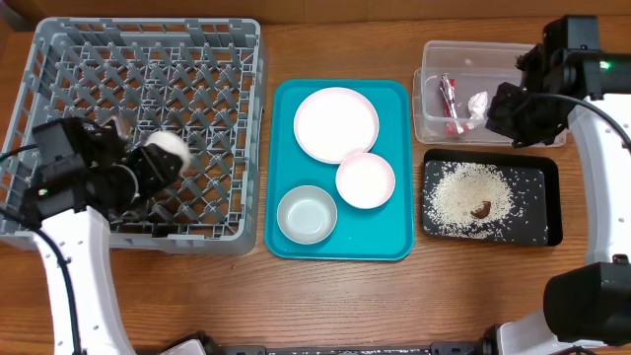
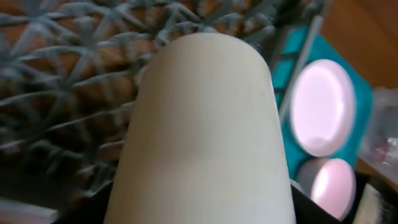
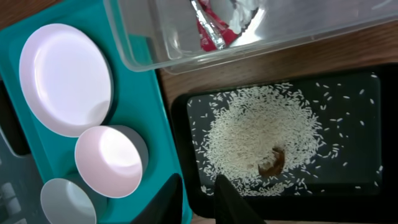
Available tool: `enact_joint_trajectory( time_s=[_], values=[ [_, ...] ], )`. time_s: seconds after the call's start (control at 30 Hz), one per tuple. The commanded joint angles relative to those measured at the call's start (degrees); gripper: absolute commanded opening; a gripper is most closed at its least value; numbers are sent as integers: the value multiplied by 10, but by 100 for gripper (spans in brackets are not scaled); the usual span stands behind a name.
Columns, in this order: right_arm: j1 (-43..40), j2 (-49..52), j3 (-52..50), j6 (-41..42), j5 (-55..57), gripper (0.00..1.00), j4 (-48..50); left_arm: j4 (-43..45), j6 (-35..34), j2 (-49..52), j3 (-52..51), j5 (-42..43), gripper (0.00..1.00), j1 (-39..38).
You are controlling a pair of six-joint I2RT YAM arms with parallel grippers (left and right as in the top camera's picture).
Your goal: Sort waste into correct bins and load items into the dishwasher
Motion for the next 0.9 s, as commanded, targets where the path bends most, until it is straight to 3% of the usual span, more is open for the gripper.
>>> enact_joint_trajectory(
  time_s=[0.0, 0.23, 0.33, 0.77, 0.8, 0.87],
  values=[
    [-1, -11, 14, -1, 6, 20, 1, -23, -6, -14, 27, -163, 4, 2],
    [-1, -11, 14, -1, 6, 20, 0, -36, -10, 11, 21, -189, 6, 2],
    [-1, -11, 14, -1, 6, 20, 0, -28, -10, 31, 21, -170, 11, 1],
    [-1, -11, 14, -1, 6, 20, 0, -5, -9, 117, 21, -128, 11, -10],
    [-1, -11, 14, -1, 6, 20, 0, -3, -9, 125, 21, -129, 13, -10],
    [-1, -11, 14, -1, 6, 20, 0, 0, -9, 137, 21, -128, 32, -10]
  ],
)
